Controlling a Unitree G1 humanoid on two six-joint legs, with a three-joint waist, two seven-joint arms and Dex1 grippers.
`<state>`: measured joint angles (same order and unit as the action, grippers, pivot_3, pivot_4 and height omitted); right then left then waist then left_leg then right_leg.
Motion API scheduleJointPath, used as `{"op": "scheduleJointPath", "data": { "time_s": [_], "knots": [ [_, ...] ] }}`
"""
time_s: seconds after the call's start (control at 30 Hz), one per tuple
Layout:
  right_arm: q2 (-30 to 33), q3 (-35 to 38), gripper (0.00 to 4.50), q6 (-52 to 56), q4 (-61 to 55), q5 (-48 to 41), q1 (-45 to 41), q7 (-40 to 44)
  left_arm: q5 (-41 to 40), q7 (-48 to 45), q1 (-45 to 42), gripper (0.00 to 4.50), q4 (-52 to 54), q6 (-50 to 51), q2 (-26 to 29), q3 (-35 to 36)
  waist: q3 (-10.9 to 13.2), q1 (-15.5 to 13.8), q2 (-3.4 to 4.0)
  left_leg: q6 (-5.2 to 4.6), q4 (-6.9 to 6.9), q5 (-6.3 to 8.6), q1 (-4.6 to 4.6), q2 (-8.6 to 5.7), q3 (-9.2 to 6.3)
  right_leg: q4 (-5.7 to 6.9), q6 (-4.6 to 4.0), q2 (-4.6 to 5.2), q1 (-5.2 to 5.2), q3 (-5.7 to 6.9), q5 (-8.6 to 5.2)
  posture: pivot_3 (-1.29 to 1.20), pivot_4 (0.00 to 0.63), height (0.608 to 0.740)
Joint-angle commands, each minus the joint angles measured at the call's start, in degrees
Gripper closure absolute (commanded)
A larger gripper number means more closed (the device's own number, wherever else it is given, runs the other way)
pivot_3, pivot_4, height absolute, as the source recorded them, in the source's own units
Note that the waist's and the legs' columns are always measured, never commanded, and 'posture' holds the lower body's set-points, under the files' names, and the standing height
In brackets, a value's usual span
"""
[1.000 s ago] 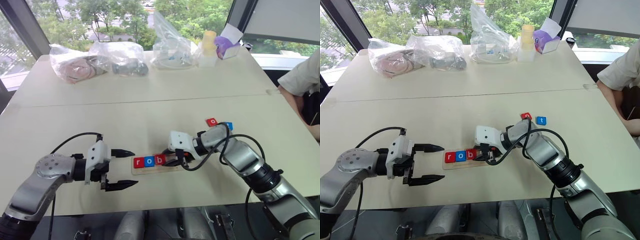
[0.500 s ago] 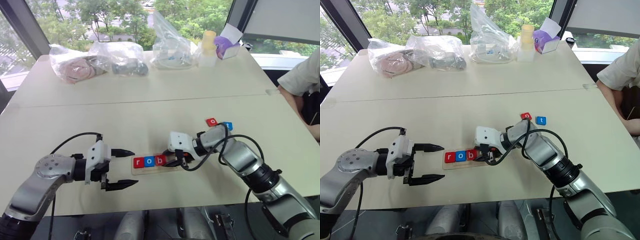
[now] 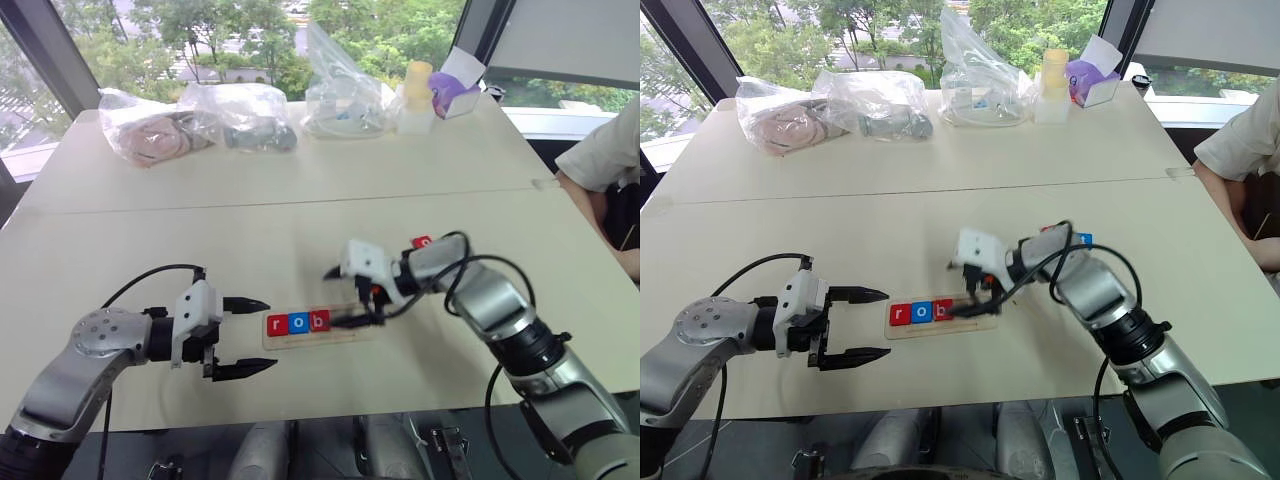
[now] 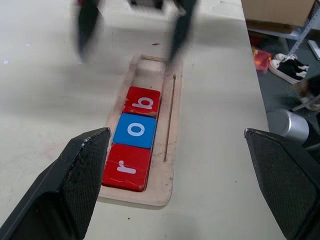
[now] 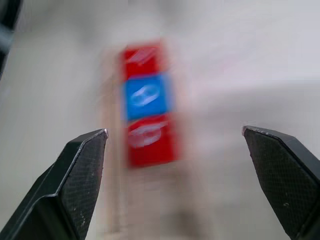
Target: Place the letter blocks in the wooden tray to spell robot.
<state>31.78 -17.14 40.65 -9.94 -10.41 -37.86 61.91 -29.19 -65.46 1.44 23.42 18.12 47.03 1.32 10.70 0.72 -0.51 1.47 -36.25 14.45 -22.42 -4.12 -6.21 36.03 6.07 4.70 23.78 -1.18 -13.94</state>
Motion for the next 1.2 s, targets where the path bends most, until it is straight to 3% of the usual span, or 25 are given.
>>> {"op": "scheduleJointPath", "data": {
  "time_s": [0.03,0.23,0.47,1.2],
  "knots": [
    [-1.0,12.3,0.04,5.0,0.9,-0.2,-1.4,-12.2,-0.2,0.5,-0.5,0.0,1.9,-0.4,-0.4,0.1,0.0,-0.1,0.0,0.0,0.0,0.0,0.0,0.0,0.0,0.0,0.0,0.01,0.0,-0.01,0.0,0.0,0.15,0.74],
    [-2.0,18.1,0.04,14.8,4.8,2.6,0.6,-26.1,0.3,0.4,-1.8,0.0,0.9,-0.8,-1.3,-1.2,0.0,-0.1,-0.02,0.0,0.07,0.0,-0.01,-0.03,0.02,-0.01,-0.03,0.06,0.05,-0.03,0.01,0.0,0.15,0.74],
    [-4.3,22.2,0.04,21.1,9.2,1.7,0.1,-34.4,0.5,-0.1,-2.8,0.0,0.4,-0.8,-1.5,-1.8,0.0,0.3,0.02,0.03,0.11,-0.03,-0.06,0.01,0.16,0.13,-0.07,-0.03,0.27,-0.21,0.05,0.0,0.15,0.74],
    [-4.6,20.3,0.04,25.6,10.3,-0.7,2.0,-37.7,1.4,-0.1,-4.2,0.0,-0.3,-1.0,-1.9,-2.1,0.0,0.2,0.01,0.02,0.08,-0.04,-0.07,0.0,0.17,0.13,-0.06,-0.13,0.23,-0.18,0.06,0.0,0.15,0.74]
  ]
}}
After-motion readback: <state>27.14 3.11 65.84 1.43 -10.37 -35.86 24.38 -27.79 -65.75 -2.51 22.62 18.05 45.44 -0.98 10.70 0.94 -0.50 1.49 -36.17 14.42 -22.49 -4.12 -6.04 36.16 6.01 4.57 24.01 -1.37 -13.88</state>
